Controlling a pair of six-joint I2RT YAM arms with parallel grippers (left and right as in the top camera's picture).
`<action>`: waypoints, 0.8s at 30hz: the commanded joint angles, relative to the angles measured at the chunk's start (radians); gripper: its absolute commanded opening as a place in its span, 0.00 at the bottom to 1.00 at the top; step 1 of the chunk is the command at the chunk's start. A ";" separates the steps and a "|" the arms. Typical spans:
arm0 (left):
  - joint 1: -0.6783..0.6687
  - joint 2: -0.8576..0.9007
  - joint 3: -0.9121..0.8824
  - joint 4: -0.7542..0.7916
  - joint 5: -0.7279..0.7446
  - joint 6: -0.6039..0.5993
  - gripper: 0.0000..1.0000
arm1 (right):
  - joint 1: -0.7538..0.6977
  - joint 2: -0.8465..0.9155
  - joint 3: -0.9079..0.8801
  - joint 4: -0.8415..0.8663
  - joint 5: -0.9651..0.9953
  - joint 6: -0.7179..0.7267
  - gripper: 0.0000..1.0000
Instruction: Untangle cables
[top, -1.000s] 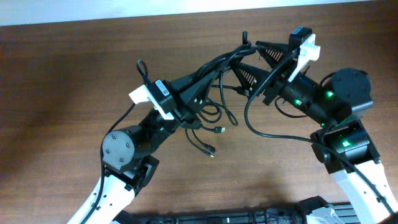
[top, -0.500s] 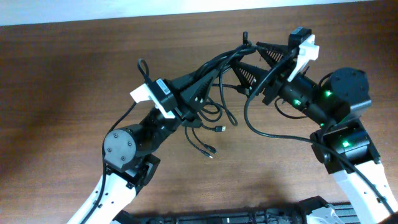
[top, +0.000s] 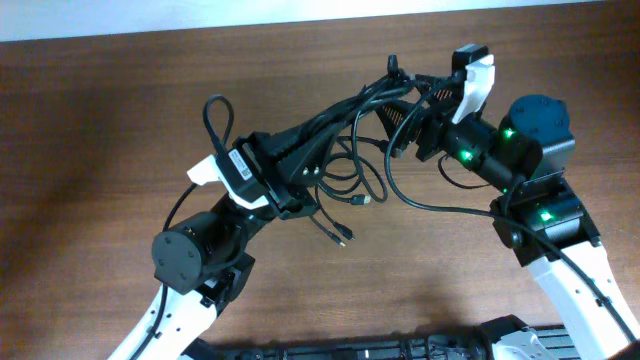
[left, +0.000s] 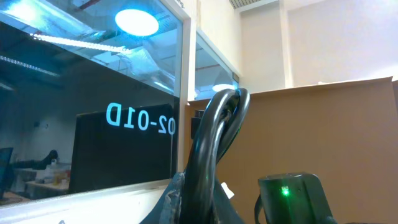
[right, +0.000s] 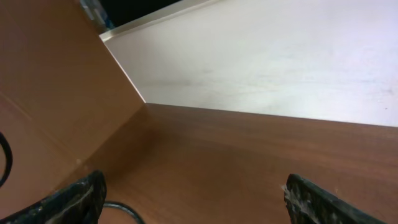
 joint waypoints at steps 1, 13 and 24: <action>0.000 -0.010 0.027 0.013 -0.014 0.002 0.00 | -0.005 -0.006 -0.002 -0.010 0.009 -0.008 0.90; 0.000 -0.010 0.027 -0.067 -0.050 0.099 0.00 | -0.005 -0.170 -0.001 0.087 -0.138 -0.008 0.90; 0.000 -0.010 0.027 -0.074 0.101 0.098 0.00 | -0.005 -0.167 -0.001 0.089 -0.002 -0.008 0.90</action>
